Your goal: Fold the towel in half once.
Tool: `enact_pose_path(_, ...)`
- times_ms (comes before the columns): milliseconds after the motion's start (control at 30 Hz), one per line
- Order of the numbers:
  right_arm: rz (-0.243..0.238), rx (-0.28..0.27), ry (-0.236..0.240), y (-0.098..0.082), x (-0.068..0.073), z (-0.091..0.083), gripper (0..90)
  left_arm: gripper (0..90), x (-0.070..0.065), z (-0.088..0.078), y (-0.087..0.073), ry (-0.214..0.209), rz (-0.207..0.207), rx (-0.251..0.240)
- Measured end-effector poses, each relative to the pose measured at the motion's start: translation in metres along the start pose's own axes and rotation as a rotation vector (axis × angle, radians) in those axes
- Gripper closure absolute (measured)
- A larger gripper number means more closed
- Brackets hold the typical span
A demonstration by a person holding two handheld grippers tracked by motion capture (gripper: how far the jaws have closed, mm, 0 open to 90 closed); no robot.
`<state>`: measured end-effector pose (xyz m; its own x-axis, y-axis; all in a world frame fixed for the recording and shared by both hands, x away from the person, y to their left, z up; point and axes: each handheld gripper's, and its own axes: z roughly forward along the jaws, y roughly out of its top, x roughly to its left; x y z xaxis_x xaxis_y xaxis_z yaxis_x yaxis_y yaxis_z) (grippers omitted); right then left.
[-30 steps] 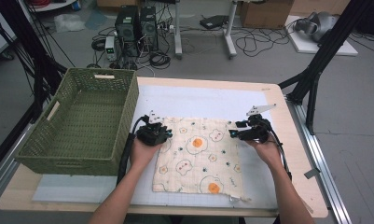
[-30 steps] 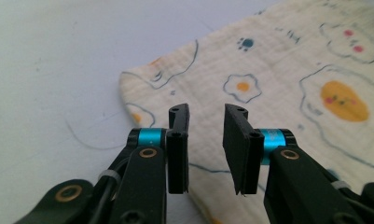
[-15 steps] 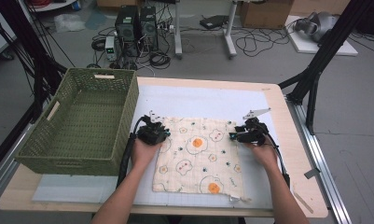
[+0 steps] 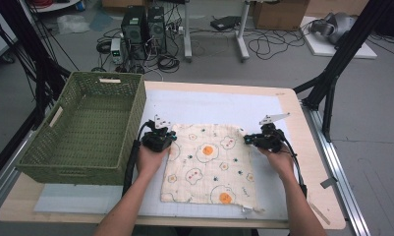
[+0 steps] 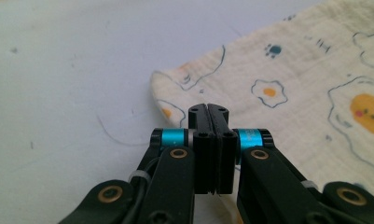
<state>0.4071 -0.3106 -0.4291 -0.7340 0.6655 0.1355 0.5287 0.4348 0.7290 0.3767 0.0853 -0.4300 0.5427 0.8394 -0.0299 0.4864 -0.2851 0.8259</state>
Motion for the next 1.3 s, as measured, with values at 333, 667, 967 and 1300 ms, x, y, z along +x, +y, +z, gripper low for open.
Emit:
enact_pose_path(333, -0.028, -0.097, 0.069, -0.004, 0.023, -0.04, 85.2, 88.4, -0.015, -0.032, -0.01, -0.021, 0.03, -0.073)
enact_pose_path(667, -0.029, -0.077, 0.144, -0.044, 0.054, -0.053, 85.1, 88.4, -0.03, -0.057, -0.038, -0.068, 0.057, -0.056)
enact_pose_path(967, -0.047, 0.016, 0.18, -0.067, 0.067, -0.04, 77.9, 85.8, -0.035, -0.063, -0.058, -0.111, 0.082, 0.015)
enact_pose_path(1300, -0.025, -0.08, 0.116, -0.053, 0.059, -0.063, 57.2, 65.8, -0.029, -0.068, -0.039, -0.128, 0.054, -0.034)
